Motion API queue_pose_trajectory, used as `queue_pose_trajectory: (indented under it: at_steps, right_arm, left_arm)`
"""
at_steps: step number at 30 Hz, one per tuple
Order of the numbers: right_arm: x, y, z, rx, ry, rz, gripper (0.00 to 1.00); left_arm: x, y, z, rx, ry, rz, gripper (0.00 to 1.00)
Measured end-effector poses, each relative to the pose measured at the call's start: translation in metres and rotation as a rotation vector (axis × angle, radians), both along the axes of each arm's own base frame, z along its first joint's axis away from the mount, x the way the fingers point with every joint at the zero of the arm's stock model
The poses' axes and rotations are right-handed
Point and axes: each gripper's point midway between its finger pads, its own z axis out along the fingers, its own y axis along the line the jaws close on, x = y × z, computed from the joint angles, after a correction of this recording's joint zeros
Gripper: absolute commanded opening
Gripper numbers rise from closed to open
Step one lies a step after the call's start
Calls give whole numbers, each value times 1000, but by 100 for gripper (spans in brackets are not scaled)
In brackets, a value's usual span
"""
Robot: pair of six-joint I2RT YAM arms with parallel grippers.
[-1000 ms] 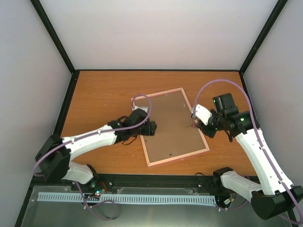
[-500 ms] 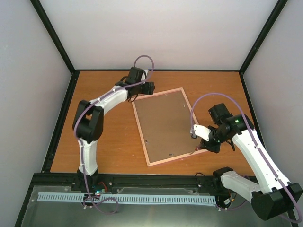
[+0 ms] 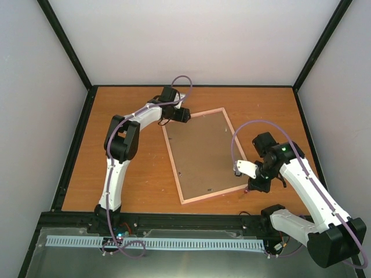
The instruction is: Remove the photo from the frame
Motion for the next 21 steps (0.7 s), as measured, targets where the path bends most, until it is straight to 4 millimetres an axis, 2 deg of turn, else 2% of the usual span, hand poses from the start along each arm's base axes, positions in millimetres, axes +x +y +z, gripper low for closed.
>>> queue_pose_trajectory:
  at_steps: [8, 14, 21]
  right_arm:
    - [26, -12, -2, -80, -116, -51, 3]
    - [35, -21, -2, -135, -157, -90, 3]
    - [41, -23, -1, -145, -182, -111, 3]
  left_arm:
    - [-4, 2, -3, 21, 5, -12, 76]
    - [-7, 15, -4, 71, 0, 11, 77]
    - [-2, 30, -1, 136, -10, 50, 81]
